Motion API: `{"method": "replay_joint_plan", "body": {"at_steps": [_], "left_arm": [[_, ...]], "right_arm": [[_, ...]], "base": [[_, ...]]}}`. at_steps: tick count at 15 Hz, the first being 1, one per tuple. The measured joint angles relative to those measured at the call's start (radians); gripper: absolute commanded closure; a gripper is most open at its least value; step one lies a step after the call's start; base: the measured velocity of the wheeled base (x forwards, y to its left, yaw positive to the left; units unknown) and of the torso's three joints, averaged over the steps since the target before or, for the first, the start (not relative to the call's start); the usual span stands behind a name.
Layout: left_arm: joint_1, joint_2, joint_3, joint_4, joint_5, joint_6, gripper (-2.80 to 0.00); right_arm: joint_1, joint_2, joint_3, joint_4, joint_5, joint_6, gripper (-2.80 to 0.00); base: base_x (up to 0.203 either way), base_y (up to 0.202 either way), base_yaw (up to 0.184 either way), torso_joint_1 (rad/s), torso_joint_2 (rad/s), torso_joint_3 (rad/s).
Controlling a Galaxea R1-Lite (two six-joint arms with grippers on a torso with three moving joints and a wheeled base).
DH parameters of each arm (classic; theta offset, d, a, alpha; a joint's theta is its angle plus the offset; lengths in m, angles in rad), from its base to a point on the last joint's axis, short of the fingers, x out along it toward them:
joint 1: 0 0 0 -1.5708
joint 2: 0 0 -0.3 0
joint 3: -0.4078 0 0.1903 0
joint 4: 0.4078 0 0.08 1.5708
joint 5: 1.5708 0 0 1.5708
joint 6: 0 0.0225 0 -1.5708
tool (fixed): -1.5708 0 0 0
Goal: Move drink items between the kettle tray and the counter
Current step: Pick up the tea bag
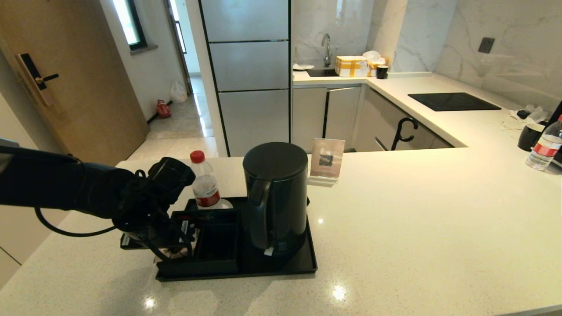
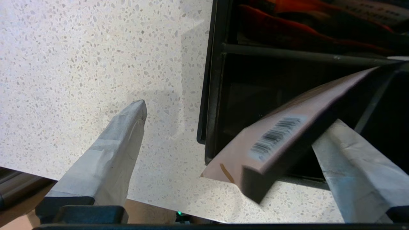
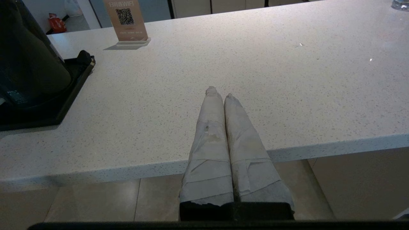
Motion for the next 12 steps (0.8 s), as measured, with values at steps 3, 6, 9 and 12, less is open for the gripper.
{"method": "replay_joint_plan", "body": {"at_steps": [3,6,9,12], "left_arm": [[-0.003,0.004,0.001,0.000,0.004,0.000,-2.35],[-0.018,0.011,0.001,-0.003,0.018,-0.001,0.00],[-0.029,0.015,0.001,-0.003,0.034,-0.003,0.00],[-0.035,0.017,0.000,0.000,0.045,-0.007,0.00]], "right_arm": [[0.000,0.000,0.001,0.000,-0.001,0.000,0.00],[0.000,0.000,0.001,0.000,-0.001,0.000,0.00],[0.000,0.000,0.000,0.000,0.000,0.000,0.00],[0.000,0.000,0.000,0.000,-0.001,0.000,0.00]], "base": [[0.000,0.000,0.000,0.000,0.00,0.000],[0.000,0.000,0.000,0.000,0.00,0.000],[0.000,0.000,0.000,0.000,0.00,0.000],[0.000,0.000,0.000,0.000,0.00,0.000]]}}
